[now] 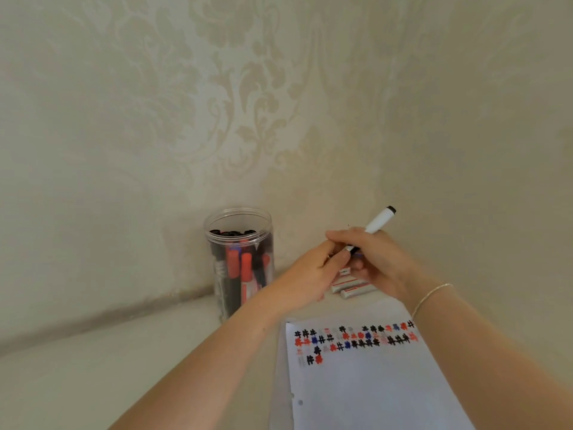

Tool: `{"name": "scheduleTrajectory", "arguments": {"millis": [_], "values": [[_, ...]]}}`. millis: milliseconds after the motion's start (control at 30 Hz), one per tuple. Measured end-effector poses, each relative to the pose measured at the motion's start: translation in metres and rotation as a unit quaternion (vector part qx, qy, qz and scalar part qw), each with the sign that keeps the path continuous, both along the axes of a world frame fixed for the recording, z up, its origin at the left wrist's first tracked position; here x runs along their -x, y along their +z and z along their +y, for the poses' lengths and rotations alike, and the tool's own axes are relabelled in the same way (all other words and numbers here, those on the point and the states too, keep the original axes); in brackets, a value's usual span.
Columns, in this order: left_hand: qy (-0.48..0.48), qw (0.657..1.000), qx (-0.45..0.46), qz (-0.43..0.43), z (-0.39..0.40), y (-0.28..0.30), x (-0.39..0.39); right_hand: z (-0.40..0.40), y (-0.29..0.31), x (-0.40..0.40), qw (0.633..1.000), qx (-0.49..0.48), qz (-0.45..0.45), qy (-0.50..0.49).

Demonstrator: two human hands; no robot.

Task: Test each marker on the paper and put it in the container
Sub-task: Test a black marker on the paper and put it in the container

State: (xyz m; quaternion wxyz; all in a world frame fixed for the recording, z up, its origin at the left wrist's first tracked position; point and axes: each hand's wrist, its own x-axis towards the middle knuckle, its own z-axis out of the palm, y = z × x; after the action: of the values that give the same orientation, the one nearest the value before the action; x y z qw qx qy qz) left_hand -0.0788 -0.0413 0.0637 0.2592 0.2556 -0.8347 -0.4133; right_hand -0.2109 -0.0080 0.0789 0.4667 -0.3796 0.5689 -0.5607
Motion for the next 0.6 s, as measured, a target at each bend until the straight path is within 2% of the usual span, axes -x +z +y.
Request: {"name": "scheduleTrajectory", "arguments": {"millis": [167,300,400,467,533,600], "values": [[-0.034,0.993,-0.103,0.041,-0.002,-0.014,-0.002,0.008,-0.013,0.002,0.999,0.008,-0.041,0.016],[-0.037,0.98,-0.193,0.03,-0.002,-0.02,-0.006,0.013,-0.023,0.0,0.997,0.011,-0.065,0.026],[-0.042,0.968,-0.248,0.021,0.002,-0.027,-0.012,0.02,-0.026,0.002,0.997,0.019,-0.048,0.061],[-0.038,0.976,-0.216,-0.008,0.003,-0.031,-0.015,0.026,-0.027,0.003,0.997,0.033,-0.044,0.058],[-0.006,0.984,-0.17,-0.051,0.001,-0.036,-0.021,0.032,-0.028,0.005,0.997,0.057,-0.057,-0.006],[0.064,0.99,-0.109,-0.056,-0.003,-0.047,-0.028,0.038,-0.032,0.007,0.993,0.063,-0.073,-0.074]]}}
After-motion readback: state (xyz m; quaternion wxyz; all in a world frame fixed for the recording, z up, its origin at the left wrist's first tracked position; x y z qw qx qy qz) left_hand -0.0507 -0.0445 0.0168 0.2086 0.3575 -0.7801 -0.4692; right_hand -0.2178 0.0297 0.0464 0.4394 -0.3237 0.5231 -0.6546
